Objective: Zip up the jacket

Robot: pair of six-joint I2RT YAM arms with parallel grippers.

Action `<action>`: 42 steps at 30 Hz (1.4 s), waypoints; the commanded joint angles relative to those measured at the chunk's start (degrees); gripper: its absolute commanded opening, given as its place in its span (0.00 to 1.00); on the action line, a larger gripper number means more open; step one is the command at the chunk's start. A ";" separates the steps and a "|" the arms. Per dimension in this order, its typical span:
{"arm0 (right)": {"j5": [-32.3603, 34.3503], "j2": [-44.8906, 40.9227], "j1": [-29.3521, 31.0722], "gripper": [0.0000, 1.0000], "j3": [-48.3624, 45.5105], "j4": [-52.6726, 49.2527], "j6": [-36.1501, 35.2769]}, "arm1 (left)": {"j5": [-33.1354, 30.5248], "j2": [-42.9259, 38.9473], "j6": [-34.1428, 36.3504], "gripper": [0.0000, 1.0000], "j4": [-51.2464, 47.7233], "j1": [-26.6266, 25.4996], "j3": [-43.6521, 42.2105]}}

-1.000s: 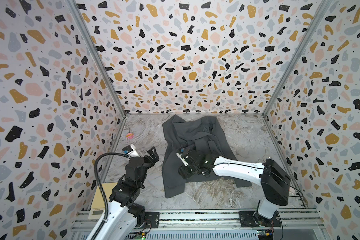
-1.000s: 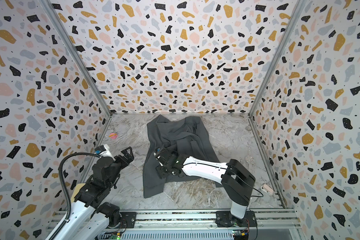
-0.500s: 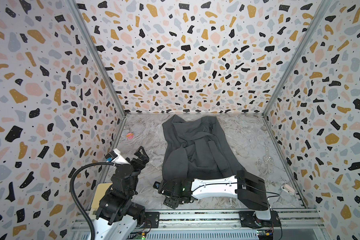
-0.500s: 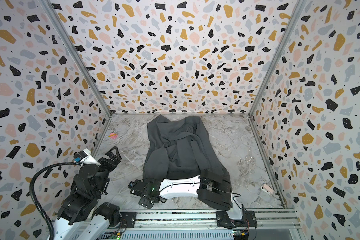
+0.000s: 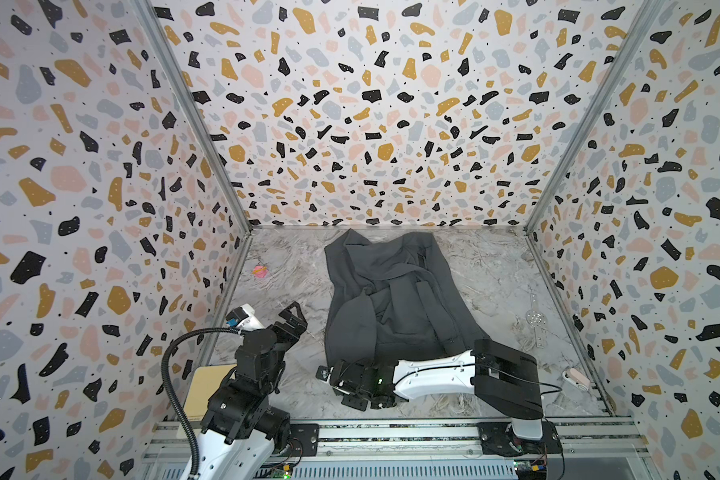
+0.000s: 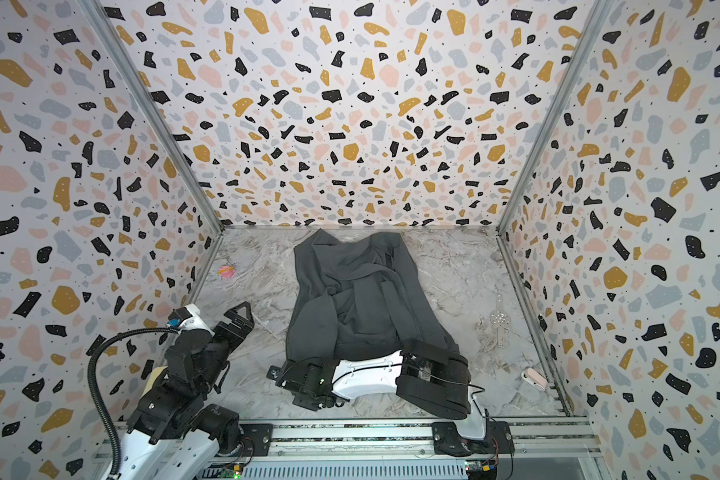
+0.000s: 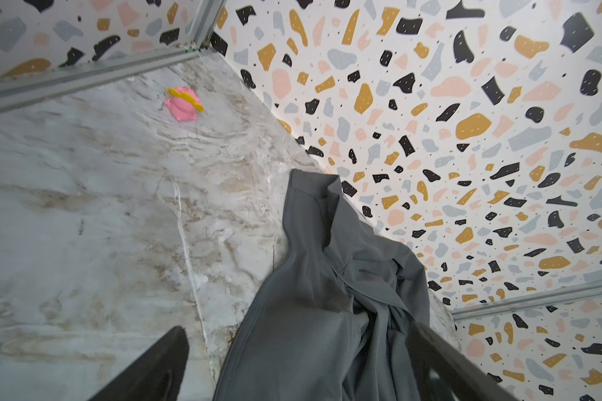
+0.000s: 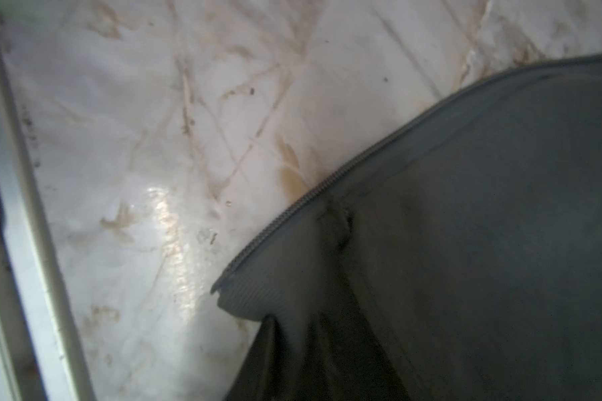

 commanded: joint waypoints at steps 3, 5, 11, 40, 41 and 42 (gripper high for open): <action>-3.39 -5.81 -3.85 0.00 -9.38 6.32 5.14 | 7.71 2.16 -1.95 1.00 3.04 0.20 -4.16; -7.96 -9.52 -6.33 0.00 -14.13 12.07 9.27 | 12.54 2.56 -2.04 1.00 6.24 0.21 -7.07; -23.10 -18.59 -14.53 0.00 -30.54 36.67 24.95 | 23.82 1.71 -9.85 1.00 15.35 -1.87 -18.99; -41.27 -15.82 -20.64 0.00 -33.30 55.10 41.55 | 15.44 24.81 -21.22 0.46 46.04 -24.41 -22.79; -41.12 -15.98 -20.64 0.00 -33.01 54.43 41.48 | 15.30 25.20 -21.15 0.36 46.01 -24.41 -22.64; -40.92 -16.26 -20.63 0.00 -32.48 52.70 41.02 | 15.12 25.50 -20.98 0.23 45.67 -24.41 -22.41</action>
